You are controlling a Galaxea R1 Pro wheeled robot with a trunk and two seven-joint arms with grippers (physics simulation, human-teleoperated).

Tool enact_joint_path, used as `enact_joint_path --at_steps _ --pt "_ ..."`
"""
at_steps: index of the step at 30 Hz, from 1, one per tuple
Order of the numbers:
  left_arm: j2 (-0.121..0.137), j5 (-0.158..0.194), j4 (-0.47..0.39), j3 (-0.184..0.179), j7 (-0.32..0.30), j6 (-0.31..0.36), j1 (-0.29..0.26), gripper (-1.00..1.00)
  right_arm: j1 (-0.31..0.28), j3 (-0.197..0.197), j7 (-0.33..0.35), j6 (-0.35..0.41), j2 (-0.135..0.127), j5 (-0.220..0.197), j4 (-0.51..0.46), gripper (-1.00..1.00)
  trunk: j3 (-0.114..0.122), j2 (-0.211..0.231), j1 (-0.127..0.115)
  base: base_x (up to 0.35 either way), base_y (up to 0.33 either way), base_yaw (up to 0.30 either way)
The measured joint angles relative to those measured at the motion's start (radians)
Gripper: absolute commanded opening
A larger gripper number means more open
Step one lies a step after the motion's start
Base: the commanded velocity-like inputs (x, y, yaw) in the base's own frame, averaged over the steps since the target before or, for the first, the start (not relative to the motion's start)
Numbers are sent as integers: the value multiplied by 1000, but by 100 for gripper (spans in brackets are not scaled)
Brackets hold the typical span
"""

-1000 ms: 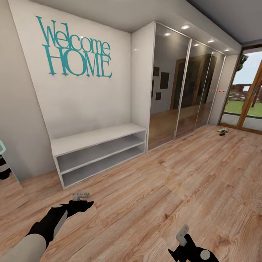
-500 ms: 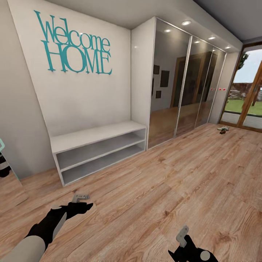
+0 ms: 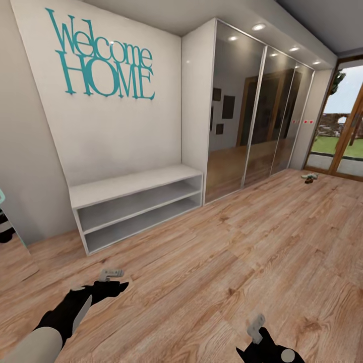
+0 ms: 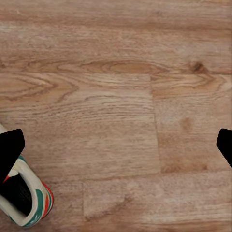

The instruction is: Pick up the two gym shoes and the two sandals from the corridor floor and place them onto the hallstand (shoe rack) in the corridor, making sure they are on the rack and not on the floor. Arrange them so the two gym shoes are next to each other and the two sandals are next to each other.

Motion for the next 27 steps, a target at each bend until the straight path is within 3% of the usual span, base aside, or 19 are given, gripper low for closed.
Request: enact_joint_path --at_steps 27 --pt "-8 3 -13 2 0 2 -12 100 0 -1 0 0 1 0 5 100 -127 -189 104 0 0 0"
